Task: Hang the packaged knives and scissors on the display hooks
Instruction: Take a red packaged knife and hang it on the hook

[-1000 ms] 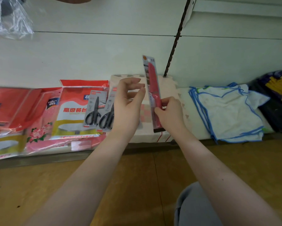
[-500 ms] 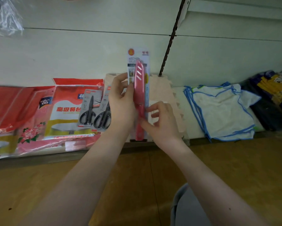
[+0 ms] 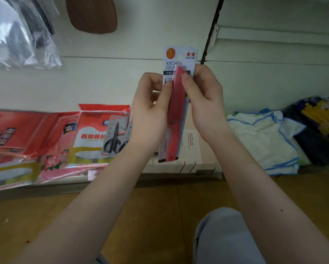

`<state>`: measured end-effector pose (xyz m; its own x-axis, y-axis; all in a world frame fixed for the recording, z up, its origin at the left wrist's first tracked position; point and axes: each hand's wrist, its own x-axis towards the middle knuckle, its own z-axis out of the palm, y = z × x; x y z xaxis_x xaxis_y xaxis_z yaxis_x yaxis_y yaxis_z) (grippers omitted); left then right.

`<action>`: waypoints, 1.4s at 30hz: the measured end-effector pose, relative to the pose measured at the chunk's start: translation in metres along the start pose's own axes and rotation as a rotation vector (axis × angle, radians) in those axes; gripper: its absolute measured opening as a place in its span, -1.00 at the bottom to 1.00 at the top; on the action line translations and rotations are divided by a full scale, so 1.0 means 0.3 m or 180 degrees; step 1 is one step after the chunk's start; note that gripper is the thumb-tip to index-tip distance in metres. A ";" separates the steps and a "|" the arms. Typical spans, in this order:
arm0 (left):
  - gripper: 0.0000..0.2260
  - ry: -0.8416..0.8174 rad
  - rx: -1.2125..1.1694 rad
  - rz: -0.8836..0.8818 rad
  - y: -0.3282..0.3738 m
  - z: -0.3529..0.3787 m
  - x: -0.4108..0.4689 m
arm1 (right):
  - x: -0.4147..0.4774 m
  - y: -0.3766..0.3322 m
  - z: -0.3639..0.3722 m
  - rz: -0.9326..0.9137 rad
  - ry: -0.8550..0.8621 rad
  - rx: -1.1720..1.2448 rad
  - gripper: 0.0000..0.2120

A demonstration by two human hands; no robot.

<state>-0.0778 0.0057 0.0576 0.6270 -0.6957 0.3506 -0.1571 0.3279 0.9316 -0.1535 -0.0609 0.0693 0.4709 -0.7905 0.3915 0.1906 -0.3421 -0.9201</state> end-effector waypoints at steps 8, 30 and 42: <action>-0.82 -0.0059 0.0146 0.0776 0.272 0.036 0.096 | 0.092 -0.243 -0.004 -0.0769 0.0077 0.0110 -0.85; -0.84 -0.0283 0.0202 0.1602 0.838 0.165 0.333 | 0.329 -0.799 -0.115 -0.1575 0.0353 -0.0021 -0.87; -0.85 -0.0062 0.0581 0.1266 0.905 0.160 0.452 | 0.446 -0.847 -0.098 -0.1330 0.0464 -0.0290 -0.83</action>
<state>-0.0722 -0.0302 0.3628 0.4762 -0.5507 0.6856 -0.5168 0.4555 0.7249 -0.1642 -0.0947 0.3558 0.2422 -0.6360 0.7327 0.2591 -0.6853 -0.6806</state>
